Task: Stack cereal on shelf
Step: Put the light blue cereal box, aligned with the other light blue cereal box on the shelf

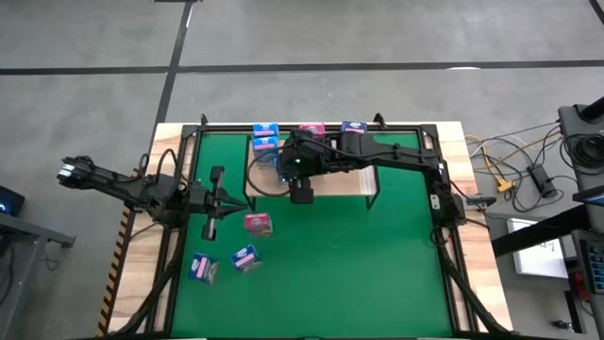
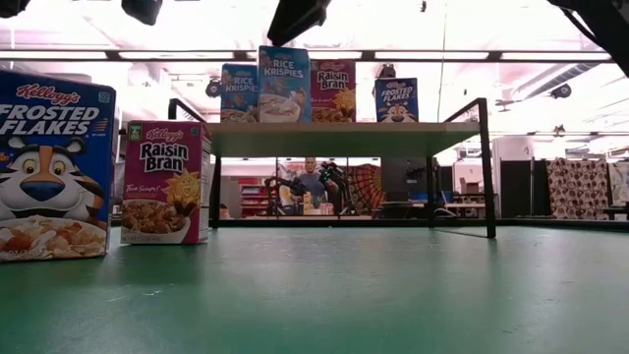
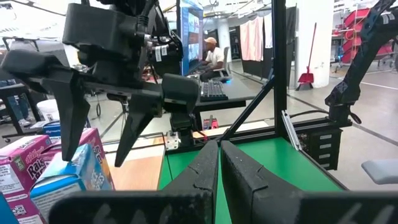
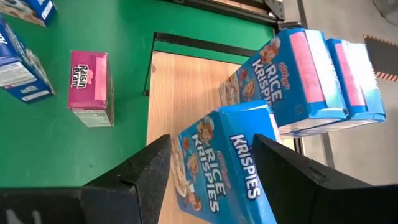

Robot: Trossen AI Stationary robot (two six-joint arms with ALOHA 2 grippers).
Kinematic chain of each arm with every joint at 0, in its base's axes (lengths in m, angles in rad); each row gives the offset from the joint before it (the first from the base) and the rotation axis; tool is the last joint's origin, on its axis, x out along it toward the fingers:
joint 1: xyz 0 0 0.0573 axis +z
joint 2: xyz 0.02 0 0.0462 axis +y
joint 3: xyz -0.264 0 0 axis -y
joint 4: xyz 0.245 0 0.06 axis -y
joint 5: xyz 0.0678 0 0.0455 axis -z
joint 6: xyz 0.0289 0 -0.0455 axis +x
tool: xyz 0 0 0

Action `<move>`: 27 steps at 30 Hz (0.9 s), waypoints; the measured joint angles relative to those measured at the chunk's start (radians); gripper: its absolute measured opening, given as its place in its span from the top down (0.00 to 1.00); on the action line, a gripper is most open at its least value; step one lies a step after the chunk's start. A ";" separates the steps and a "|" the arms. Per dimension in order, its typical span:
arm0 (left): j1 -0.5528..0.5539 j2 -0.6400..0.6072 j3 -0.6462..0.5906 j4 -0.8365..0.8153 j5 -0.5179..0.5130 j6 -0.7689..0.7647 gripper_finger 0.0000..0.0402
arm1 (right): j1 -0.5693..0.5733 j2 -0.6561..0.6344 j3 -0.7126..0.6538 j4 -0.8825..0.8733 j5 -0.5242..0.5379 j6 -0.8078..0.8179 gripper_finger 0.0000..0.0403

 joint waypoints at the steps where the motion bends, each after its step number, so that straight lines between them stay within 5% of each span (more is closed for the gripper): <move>1: 0.000 0.000 0.000 0.000 0.000 0.000 1.00 | 0.000 0.000 0.000 0.002 0.000 -0.002 0.46; 17: 0.000 0.005 0.000 0.000 0.000 0.000 1.00 | 0.014 -0.092 0.003 0.016 0.026 0.052 0.52; 27: 0.000 0.027 0.000 0.025 -0.001 -0.011 1.00 | 0.041 -0.163 -0.005 -0.162 0.026 0.084 0.72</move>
